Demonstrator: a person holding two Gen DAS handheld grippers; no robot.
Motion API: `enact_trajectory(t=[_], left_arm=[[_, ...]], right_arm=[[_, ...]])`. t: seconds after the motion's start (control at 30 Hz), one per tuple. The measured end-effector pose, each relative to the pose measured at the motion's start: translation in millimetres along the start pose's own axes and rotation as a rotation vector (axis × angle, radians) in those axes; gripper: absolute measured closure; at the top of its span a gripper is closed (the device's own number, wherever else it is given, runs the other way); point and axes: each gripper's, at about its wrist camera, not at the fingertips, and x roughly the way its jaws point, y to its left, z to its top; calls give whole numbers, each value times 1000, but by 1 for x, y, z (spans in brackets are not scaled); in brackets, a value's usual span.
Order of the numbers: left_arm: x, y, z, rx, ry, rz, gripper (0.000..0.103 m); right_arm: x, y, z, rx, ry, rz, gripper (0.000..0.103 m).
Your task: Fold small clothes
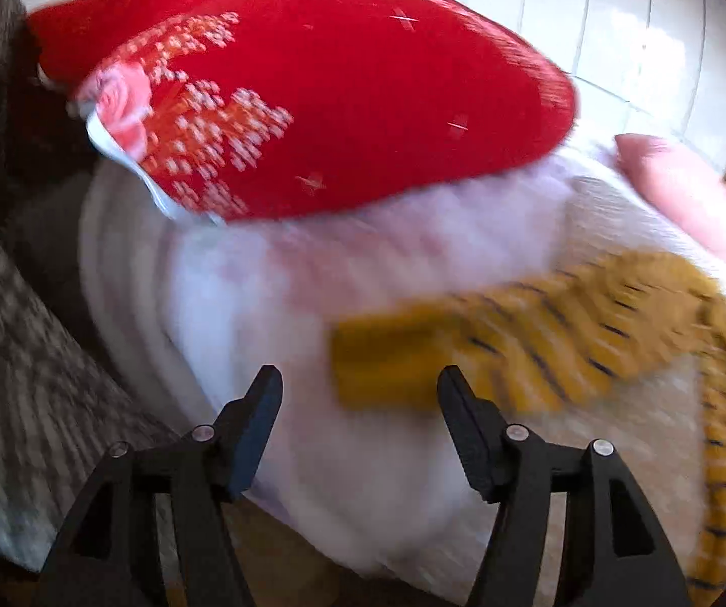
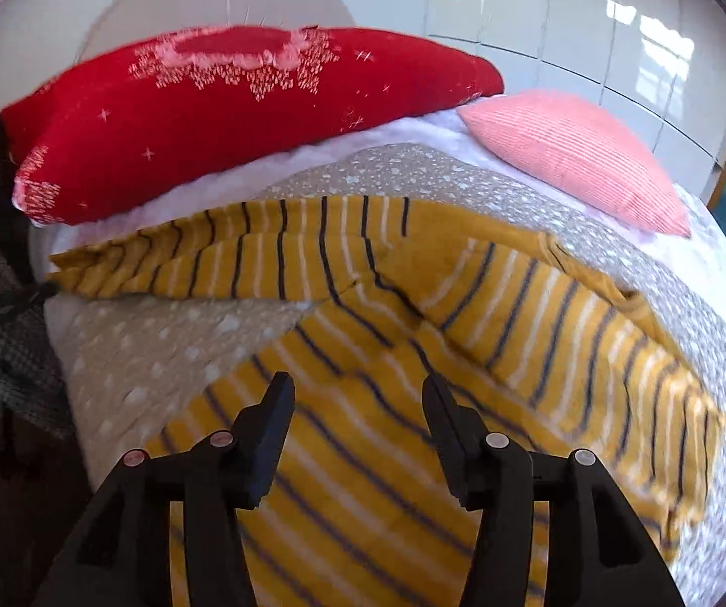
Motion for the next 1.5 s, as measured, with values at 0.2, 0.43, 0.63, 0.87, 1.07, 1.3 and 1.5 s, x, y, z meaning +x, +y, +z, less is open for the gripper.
enact_trajectory(t=[0.2, 0.43, 0.63, 0.87, 1.07, 1.3, 1.5], left_arm=[[35, -13, 13, 202, 12, -26, 38], [39, -33, 26, 215, 183, -170, 92], [-11, -60, 58, 123, 211, -363, 92], [-69, -194, 93, 197, 234, -597, 92], [-115, -380, 79, 409, 263, -730, 92], [-131, -577, 4, 679, 321, -794, 88], [-116, -597, -28, 682, 398, -838, 67]], right_arm=[[-35, -31, -39, 105, -18, -20, 46], [-59, -70, -73, 281, -93, -36, 46], [-103, -115, -100, 479, -248, -1, 46], [-138, -190, -172, 800, -419, 93, 46], [-158, -227, -241, 986, -542, 123, 46], [-163, -246, -283, 1063, -544, 92, 46], [-170, -245, -293, 1056, -524, 75, 45]])
